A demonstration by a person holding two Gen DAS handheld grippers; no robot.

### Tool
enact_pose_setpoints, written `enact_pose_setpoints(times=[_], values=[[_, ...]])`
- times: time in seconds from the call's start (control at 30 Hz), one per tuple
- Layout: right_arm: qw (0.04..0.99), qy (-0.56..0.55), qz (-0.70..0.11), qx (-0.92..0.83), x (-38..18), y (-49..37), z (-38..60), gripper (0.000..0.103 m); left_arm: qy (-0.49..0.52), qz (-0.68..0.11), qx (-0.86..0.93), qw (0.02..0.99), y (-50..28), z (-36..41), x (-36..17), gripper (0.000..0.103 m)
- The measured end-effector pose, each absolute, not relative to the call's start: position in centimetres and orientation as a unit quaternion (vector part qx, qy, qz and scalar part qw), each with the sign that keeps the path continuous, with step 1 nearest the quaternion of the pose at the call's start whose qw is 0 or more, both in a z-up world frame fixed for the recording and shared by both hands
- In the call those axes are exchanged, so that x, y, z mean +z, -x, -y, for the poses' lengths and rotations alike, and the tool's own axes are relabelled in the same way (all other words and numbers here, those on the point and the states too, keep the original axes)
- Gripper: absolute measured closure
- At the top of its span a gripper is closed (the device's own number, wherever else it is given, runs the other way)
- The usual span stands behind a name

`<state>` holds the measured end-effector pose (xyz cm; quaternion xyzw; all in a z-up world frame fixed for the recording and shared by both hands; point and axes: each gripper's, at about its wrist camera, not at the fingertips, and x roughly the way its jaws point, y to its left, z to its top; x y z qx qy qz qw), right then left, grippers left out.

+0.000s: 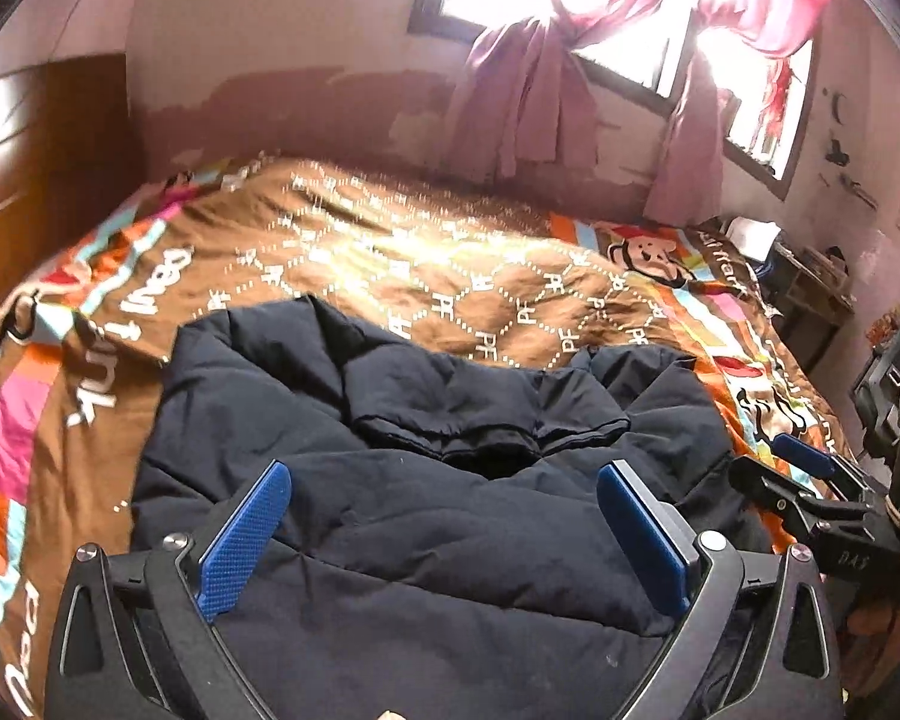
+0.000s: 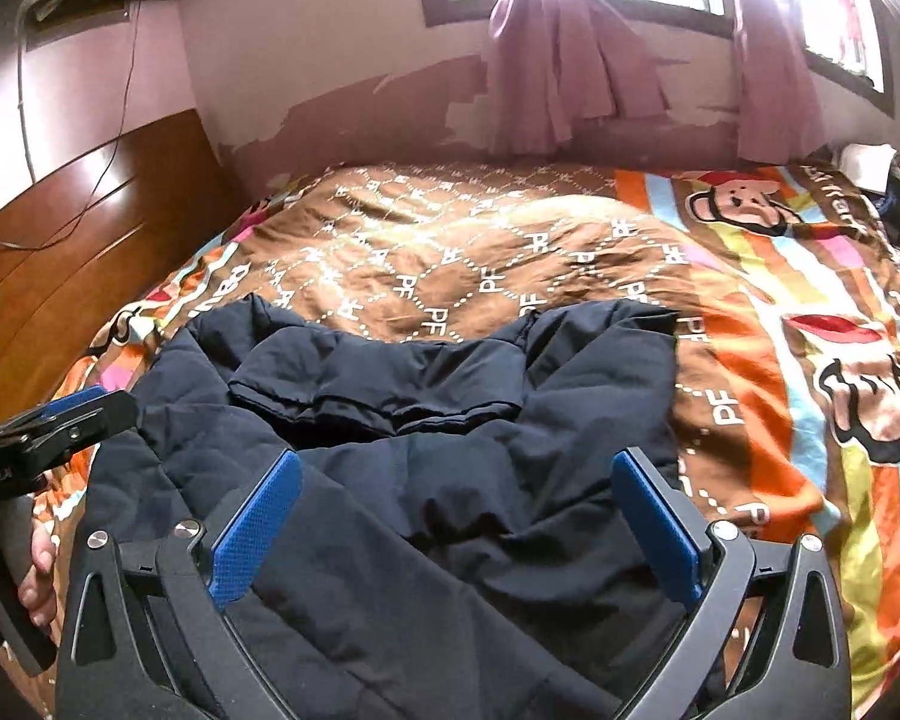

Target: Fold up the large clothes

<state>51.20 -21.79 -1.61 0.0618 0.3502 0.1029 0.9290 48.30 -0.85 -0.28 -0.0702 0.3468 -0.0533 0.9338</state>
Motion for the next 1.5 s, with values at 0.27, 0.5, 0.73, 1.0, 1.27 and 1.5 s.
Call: enact_pose_setpoints(times=[0.27,0.5,0.73,1.0,1.27,1.5], values=[[0.943,-0.068,-0.312,0.096,-0.2,-47.8,22.4,0.002,0.061,-0.310,-0.047,0.948,-44.5,0.7,1.8,0.000],[0.947,-0.070,-0.299,0.097,3.2,-42.3,22.6,0.002,0.051,-0.298,-0.059,0.951,-37.8,1.5,5.2,0.000],[0.952,-0.063,-0.280,0.109,8.1,-34.3,23.2,0.002,0.026,-0.271,-0.067,0.960,-29.0,2.3,10.0,0.000],[0.957,-0.048,-0.255,0.133,11.5,-25.7,23.2,0.002,0.015,-0.254,-0.067,0.965,-21.1,2.4,12.4,0.000],[0.960,-0.038,-0.235,0.145,11.7,-18.9,23.4,0.002,0.002,-0.251,-0.051,0.967,-15.7,2.0,12.4,0.000],[0.962,-0.034,-0.227,0.148,10.8,-14.9,23.4,0.002,-0.017,-0.248,-0.036,0.968,-12.4,1.1,10.8,0.000]])
